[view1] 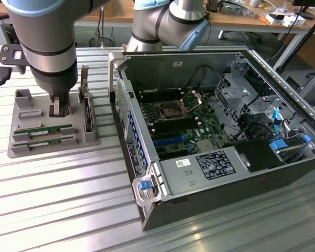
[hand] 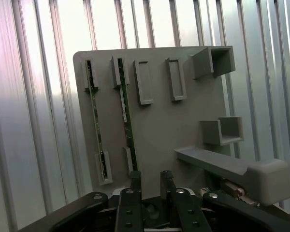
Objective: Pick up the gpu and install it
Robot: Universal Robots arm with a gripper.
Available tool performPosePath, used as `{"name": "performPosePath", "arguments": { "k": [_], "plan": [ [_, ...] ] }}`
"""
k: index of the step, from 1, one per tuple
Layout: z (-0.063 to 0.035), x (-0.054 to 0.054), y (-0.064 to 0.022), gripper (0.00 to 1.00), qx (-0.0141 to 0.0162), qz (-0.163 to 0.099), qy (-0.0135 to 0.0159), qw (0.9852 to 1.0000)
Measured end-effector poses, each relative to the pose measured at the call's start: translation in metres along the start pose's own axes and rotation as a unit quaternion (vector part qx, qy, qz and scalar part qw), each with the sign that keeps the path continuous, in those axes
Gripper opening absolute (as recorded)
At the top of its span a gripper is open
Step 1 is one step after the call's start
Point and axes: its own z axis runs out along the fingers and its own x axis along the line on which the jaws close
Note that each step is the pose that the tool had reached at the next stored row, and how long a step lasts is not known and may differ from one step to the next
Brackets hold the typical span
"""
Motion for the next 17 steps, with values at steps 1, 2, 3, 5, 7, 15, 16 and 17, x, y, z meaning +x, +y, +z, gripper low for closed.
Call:
{"name": "performPosePath", "arguments": {
  "k": [1,2,3,5,7,15,16,17],
  "plan": [
    [0.0002,0.0001,0.0,0.3,0.0,0.0,-0.0001,1.0],
    [0.0006,0.0002,0.0,0.3,-0.0001,0.0,-0.0002,1.0],
    [0.0009,0.0002,0.0,0.3,-0.0001,0.0,-0.0003,1.0],
    [0.0016,0.0004,-0.0001,0.3,-0.0001,0.0,-0.0006,1.0],
    [0.0024,0.0007,-0.0002,0.3,-0.0001,0.0,-0.0009,1.0],
    [0.0048,0.0017,0.0016,0.3,0.0033,0.0,0.0253,0.9997],
    [0.0048,0.0017,0.0016,0.3,0.0045,0.0,0.0354,0.9994],
    [0.0048,0.0017,0.0017,0.3,0.0062,0.0,0.0492,0.9988]
  ]
}}
